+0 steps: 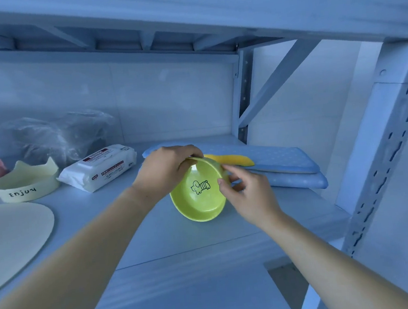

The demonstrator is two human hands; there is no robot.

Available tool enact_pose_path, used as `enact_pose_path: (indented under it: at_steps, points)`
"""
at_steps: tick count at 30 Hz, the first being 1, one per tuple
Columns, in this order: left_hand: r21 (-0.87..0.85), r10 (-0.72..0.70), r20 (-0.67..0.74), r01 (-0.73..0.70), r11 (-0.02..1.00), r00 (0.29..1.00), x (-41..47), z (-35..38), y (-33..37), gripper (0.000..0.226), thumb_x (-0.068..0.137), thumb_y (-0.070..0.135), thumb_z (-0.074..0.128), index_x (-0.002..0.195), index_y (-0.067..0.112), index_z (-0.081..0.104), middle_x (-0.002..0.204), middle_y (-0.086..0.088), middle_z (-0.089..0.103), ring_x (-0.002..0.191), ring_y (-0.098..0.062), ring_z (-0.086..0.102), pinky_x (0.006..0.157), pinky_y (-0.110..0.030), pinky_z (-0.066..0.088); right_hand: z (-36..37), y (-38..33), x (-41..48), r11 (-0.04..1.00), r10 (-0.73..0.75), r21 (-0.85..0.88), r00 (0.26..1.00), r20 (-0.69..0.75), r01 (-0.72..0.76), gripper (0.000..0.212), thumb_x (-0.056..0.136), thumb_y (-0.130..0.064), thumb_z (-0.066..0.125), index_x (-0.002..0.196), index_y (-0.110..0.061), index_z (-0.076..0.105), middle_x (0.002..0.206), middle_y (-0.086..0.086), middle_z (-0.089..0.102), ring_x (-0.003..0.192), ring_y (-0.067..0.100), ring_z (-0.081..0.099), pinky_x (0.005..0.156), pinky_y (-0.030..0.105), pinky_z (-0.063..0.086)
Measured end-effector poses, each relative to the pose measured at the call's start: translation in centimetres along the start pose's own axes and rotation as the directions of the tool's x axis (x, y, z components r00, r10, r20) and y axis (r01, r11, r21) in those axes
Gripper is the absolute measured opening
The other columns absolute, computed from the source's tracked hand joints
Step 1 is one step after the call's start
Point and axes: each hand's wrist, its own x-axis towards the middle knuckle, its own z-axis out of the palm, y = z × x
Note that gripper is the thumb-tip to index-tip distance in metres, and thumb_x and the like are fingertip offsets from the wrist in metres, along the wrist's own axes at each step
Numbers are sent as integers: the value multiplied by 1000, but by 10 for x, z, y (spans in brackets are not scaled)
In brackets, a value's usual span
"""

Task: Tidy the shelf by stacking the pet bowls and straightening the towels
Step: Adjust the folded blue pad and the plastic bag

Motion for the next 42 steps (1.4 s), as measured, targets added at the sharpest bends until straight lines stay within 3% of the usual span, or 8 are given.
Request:
enact_pose_path:
  at_steps: [7,12,22,28,31,33,36,42]
  points:
    - [100,-157,132,145,984,979,1,12,8,26,91,22,43,103,40,58,92,10,67,85,-18,59,69,-38,51,-8,7,-1,989,125,47,973,195,-137,23,83,-42,53,82,-24,66,63,-5,64,59,19,62,62,34,52]
    - [161,-231,169,205,966,958,10,32,21,31,94,15,38,116,33,51,83,0,62,73,-22,51,52,-29,33,-9,17,3,985,161,-84,971,176,-148,38,82,-32,52,51,-16,38,44,1,32,49,16,27,46,30,25]
    - [187,-271,354,216,958,895,12,58,-5,35,94,14,33,116,38,47,89,-2,56,80,-24,53,67,-36,44,-1,30,9,975,208,-135,937,280,-176,45,81,-30,52,47,-15,26,46,-1,22,48,14,18,45,27,15]
    - [164,-288,437,240,957,852,0,64,-24,30,92,24,35,106,48,46,81,10,51,79,-18,49,61,-27,33,1,42,12,983,124,-162,960,251,-85,48,87,-39,52,48,-18,35,42,-3,35,46,15,27,42,22,19]
    - [180,-304,453,248,952,838,-1,64,-31,35,93,22,35,116,47,43,104,4,57,93,-22,52,74,-31,41,-6,49,21,981,52,-192,986,157,-21,24,87,-33,58,68,-20,64,67,-16,63,66,6,54,60,21,39]
    - [177,-304,468,249,952,830,1,63,-30,43,91,18,36,126,43,42,120,4,54,107,-21,51,84,-34,43,-13,55,28,969,37,-245,991,125,-5,14,85,-27,62,89,-16,71,94,-6,70,87,14,61,71,22,40]
    - [62,-257,454,258,964,853,8,56,-23,47,86,18,43,127,41,44,125,10,51,112,-14,49,93,-36,43,-22,68,36,943,-21,-328,995,93,51,18,82,-19,66,99,-13,69,102,2,68,95,22,60,77,25,42]
    - [-1,-170,234,175,985,957,34,60,-4,57,81,22,57,134,34,38,133,5,42,112,-20,49,85,-39,49,-37,90,45,837,-68,-537,994,84,103,47,70,-19,76,113,-14,58,115,4,53,104,26,52,79,33,47]
